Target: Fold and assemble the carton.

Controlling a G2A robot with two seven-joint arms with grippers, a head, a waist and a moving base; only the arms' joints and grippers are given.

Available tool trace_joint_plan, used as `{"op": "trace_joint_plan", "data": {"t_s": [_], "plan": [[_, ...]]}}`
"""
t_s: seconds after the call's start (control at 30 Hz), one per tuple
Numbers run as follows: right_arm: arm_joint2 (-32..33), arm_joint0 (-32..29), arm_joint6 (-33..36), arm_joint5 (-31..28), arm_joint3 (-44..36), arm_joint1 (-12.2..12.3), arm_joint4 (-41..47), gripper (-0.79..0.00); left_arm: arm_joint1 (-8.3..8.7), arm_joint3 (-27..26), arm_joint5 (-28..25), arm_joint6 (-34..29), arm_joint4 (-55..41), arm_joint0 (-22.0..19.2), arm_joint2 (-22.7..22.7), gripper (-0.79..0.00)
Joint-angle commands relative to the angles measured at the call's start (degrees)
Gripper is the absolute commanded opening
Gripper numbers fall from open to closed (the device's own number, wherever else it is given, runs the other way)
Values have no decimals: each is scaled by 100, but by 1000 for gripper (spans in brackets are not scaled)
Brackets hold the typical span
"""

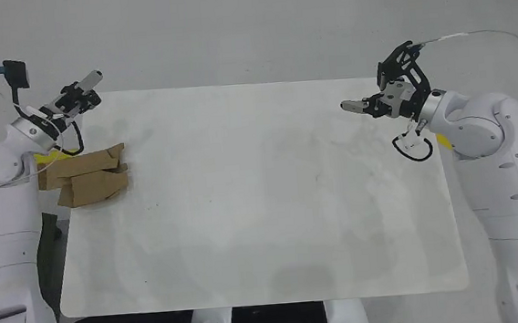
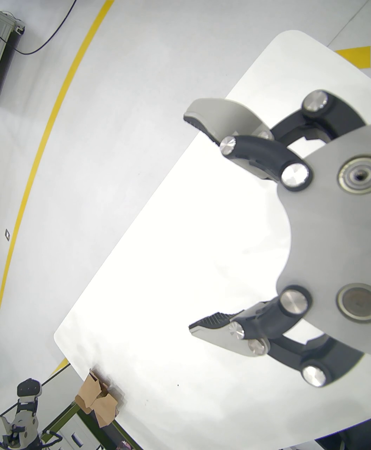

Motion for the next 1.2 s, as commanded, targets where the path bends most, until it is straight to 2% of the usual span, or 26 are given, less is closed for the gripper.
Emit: {"op": "trace_joint_plan", "data": {"t_s": [0.0, 0.17, 0.27, 0.43, 0.53, 0.8, 1.17], "plan": [[0, 0, 0, 0, 0, 0, 0, 0, 31, 157, 60, 104, -9, 7, -102, 0], [0, 0, 0, 0, 0, 0, 0, 0, 129, 424, -38, 389, 253, 55, -341, 0], [0, 0, 0, 0, 0, 0, 0, 0, 206, 572, -284, 680, 707, 147, -471, 0], [0, 0, 0, 0, 0, 0, 0, 0, 296, 1022, -404, 951, 792, 211, -702, 0], [0, 0, 0, 0, 0, 0, 0, 0, 349, 1316, -262, 1014, 547, 191, -913, 0], [0, 0, 0, 0, 0, 0, 0, 0, 555, 1821, 100, 1252, 1021, 199, -1226, 0], [0, 0, 0, 0, 0, 0, 0, 0, 681, 2055, 512, 1170, 1036, 583, -1384, 0]]}}
